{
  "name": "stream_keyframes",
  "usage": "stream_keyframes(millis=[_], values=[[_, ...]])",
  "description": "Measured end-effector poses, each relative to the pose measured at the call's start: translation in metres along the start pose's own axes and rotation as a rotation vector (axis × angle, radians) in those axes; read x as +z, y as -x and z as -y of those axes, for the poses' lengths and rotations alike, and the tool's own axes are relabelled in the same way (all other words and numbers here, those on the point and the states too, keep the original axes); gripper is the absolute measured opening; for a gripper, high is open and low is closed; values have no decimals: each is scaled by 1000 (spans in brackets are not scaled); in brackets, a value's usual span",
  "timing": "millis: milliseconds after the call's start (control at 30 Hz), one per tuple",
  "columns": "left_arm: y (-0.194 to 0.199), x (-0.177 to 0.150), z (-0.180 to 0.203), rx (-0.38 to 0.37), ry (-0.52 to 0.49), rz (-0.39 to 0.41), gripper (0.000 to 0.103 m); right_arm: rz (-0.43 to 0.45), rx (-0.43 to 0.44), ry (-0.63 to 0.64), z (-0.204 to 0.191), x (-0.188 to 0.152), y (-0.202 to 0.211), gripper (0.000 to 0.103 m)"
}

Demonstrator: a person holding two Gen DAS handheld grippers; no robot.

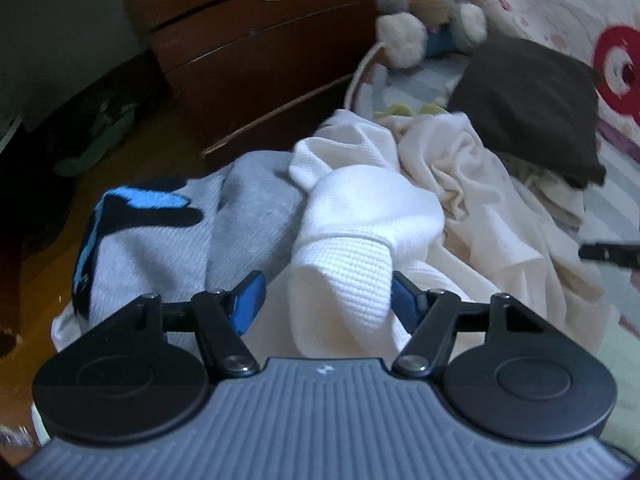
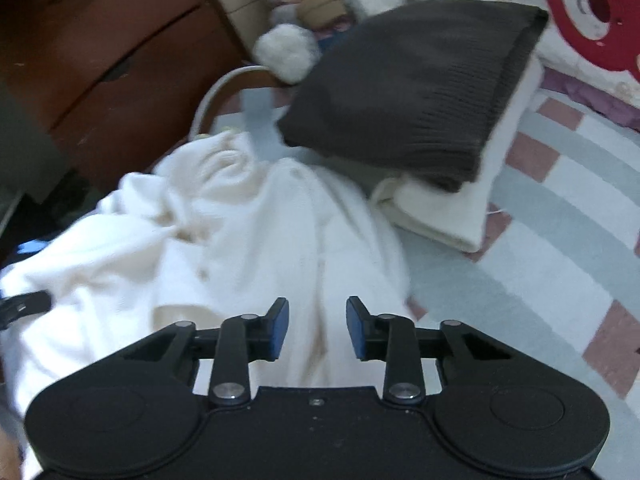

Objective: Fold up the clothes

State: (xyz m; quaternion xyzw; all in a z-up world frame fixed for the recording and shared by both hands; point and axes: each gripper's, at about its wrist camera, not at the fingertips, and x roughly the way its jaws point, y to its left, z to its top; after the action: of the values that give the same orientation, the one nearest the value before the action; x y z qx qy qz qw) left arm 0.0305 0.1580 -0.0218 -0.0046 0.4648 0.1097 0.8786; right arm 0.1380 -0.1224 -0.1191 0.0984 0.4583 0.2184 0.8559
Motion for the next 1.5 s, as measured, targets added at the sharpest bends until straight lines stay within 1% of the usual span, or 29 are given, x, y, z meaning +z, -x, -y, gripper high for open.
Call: stream_keyframes(millis=[33,67,133,167,200,233,267,300,367,400,467,500,533,567,600,633,667,700,733,833,967,1133,1200,1267,1300,1333,1367,1433,1500], values=[[-2,0,2,-3,-10,-3,70,7,-4,1,2,0,0,36],[-4,-1,4,-3,-18,-4,71,14,-5,0,3,1,-1,39],[-9,-2,9,-2,-33,-7,75,17,17,-17,9,1,-4,46],[-11,-2,11,-1,-41,-8,76,14,34,-32,14,2,-7,59],[-13,-3,13,-1,-49,-10,77,10,40,-48,18,2,-11,80],[-15,-3,16,0,-57,-11,79,6,41,-63,23,3,-16,89],[-17,-4,18,0,-65,-12,81,3,27,-77,27,4,-22,93],[-20,-4,20,1,-73,-14,85,0,2,-89,32,6,-28,93],[-24,-5,24,2,-89,-16,86,-14,-32,-117,40,8,-40,93],[-26,-5,27,2,-97,-18,84,-33,-27,-135,44,9,-47,93],[-30,-6,31,3,-113,-20,63,-75,22,-174,49,10,-64,93],[-29,-8,35,32,-133,-4,52,-94,48,-191,49,9,-72,93],[-28,-9,36,43,-142,8,48,-117,78,-202,48,8,-80,93],[-26,-8,35,39,-133,14,46,-134,108,-198,44,7,-86,78],[-23,-8,33,34,-119,20,41,-137,126,-179,38,6,-89,52],[-21,-7,30,28,-106,25,35,-132,129,-148,30,5,-88,42],[-19,-6,26,17,-88,29,34,-108,123,-110,22,4,-83,23],[-17,-5,22,5,-67,33,31,-73,116,-69,13,3,-75,19],[-15,-4,18,-8,-47,37,25,-41,108,-34,7,2,-67,17],[-10,-2,11,-23,-26,69,20,51,63,45,-7,-1,-35,15],[-7,-2,13,-27,-44,97,18,174,-50,101,-8,-1,13,13],[6,-2,22,-8,-103,162,18,287,-207,83,8,-3,63,13],[10,-2,27,7,-140,188,23,328,-279,86,14,-3,81,12],[8,-4,33,34,-189,195,40,358,-367,83,24,-1,98,12],[6,-5,37,48,-217,194,53,370,-394,61,32,1,107,12],[3,-6,41,62,-245,193,61,378,-421,35,42,2,116,12],[0,-6,44,57,-267,184,64,380,-434,16,50,2,121,12],[-7,-2,47,16,-282,147,72,375,-436,-7,60,-3,127,12],[-17,8,41,-51,-272,86,76,371,-438,-31,69,-8,134,12]])
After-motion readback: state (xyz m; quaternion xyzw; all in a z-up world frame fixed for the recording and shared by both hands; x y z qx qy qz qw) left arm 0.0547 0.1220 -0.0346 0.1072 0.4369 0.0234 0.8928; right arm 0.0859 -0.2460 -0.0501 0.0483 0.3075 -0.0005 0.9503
